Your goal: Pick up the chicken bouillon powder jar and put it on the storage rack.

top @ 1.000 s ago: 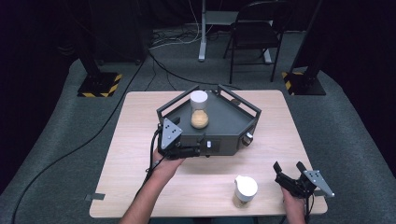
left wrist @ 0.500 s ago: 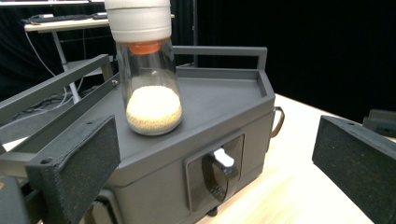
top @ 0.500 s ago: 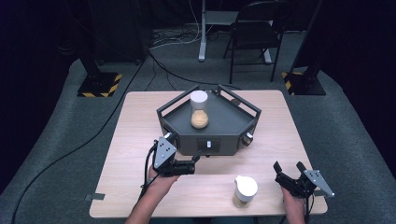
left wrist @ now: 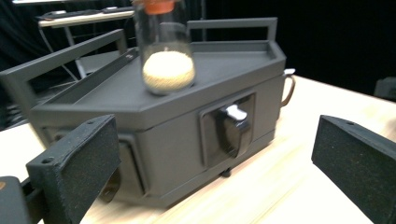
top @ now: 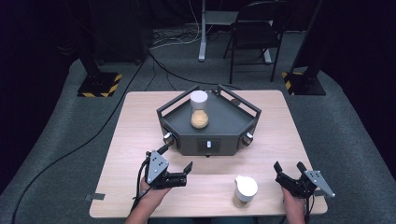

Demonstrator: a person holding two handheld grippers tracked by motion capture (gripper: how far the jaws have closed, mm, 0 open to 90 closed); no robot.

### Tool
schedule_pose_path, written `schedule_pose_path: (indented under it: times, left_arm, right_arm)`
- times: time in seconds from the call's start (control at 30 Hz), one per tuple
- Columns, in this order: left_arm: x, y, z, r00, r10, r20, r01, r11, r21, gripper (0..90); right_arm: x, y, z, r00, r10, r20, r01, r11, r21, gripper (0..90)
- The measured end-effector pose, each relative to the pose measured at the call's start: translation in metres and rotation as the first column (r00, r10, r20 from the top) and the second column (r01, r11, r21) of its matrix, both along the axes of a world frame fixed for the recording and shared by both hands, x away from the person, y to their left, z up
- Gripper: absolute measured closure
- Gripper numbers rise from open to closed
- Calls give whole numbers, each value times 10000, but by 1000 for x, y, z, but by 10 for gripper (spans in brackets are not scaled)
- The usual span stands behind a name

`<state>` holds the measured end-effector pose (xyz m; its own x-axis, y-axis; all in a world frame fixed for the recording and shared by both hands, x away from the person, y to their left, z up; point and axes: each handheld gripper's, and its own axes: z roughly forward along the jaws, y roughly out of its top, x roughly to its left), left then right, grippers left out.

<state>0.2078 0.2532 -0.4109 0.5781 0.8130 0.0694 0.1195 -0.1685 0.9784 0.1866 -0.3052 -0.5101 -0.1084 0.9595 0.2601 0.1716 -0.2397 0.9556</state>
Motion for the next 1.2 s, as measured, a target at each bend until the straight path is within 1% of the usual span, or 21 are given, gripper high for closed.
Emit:
schedule_pose_path:
  times: [0.07,0.17,0.23,0.3,0.4,0.47,0.53,0.67,0.77,0.9,0.93,0.97,1.03,1.2]
  left_arm:
    - [-4,2,-5,9999,136,48,-136,9999,80,9]
    - [-5,9,-11,9998,175,-74,-175,9998,-21,9]
    - [-7,13,-16,9997,222,-63,-223,9996,-150,9]
    - [-9,16,-21,9997,250,-67,-251,9995,-182,9]
    - [-10,18,-28,9993,364,-129,-366,9993,-102,8]
    - [-11,16,-33,9981,592,-141,-590,9982,117,19]
    - [-10,17,-39,9973,684,-251,-680,9976,151,19]
    - [-9,20,-48,9959,766,-473,-766,9971,14,16]
    - [-7,22,-53,9948,828,-584,-829,9966,16,15]
    - [-4,27,-60,9918,1009,-782,-1018,9948,-76,15]
    - [-3,30,-64,9919,981,-804,-997,9949,-153,15]
    - [-2,32,-66,9908,1056,-843,-1068,9942,-97,15]
    - [-1,36,-70,9888,1145,-962,-1163,9931,-133,15]
    - [-2,40,-75,9842,1396,-1089,-1434,9893,-271,15]
  right_arm:
    - [0,0,0,10000,1,-9,-1,10000,-19,0]
    - [0,0,0,10000,12,-17,-12,10000,-51,0]
    - [1,0,1,10000,79,-54,-79,9999,-115,0]
    - [1,0,2,9999,114,-77,-115,9999,-123,0]
    - [1,-1,1,9999,134,-51,-135,9998,-144,0]
    - [1,0,2,9999,133,-62,-134,9998,-147,0]
    - [1,0,2,9999,127,-63,-128,9998,-148,0]
    - [1,0,2,9999,121,-67,-122,9998,-146,0]
    - [1,0,2,9999,122,-76,-123,9998,-144,0]
    - [1,0,2,9999,108,-81,-109,9998,-152,0]
    - [1,0,2,9999,107,-79,-108,9998,-152,0]
    - [1,0,2,9999,102,-80,-103,9998,-146,0]
    - [1,0,2,9999,95,-69,-96,9998,-146,0]
    - [2,0,2,9999,92,-109,-94,9999,-138,0]
